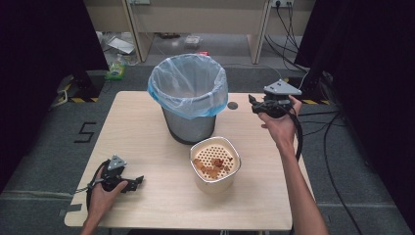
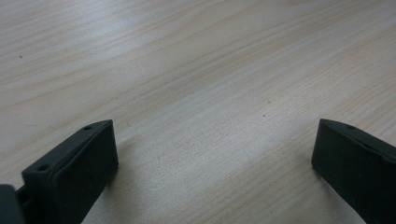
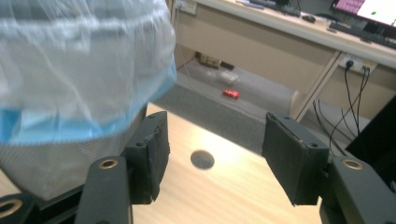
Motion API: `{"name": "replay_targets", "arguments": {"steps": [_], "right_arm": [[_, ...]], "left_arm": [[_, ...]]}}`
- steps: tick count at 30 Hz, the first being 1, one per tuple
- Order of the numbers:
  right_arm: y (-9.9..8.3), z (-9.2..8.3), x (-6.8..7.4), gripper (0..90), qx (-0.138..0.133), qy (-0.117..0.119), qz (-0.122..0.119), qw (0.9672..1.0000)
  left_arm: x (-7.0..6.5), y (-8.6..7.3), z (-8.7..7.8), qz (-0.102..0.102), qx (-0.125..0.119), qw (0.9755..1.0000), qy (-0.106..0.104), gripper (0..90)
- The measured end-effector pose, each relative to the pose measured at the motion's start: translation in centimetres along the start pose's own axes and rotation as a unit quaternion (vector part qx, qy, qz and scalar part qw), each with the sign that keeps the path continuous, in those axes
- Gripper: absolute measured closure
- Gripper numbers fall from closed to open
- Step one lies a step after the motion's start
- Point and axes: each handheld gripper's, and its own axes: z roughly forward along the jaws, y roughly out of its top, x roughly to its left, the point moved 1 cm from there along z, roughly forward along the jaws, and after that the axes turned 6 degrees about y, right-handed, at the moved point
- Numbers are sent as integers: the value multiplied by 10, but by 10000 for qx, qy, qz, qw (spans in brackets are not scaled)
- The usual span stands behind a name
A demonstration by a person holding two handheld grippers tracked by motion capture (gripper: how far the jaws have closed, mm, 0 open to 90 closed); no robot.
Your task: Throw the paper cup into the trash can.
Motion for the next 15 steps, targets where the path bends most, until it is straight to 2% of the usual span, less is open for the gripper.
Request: {"name": "replay_targets", "arguments": {"steps": [8,15], "right_arm": [[-26,-12,0,390,90,6,112,9999],[-53,-26,6,368,184,113,256,9994]], "left_arm": [[0,0,0,12,6,10000,0,0],[0,0,0,0,2,10000,2,0]]}}
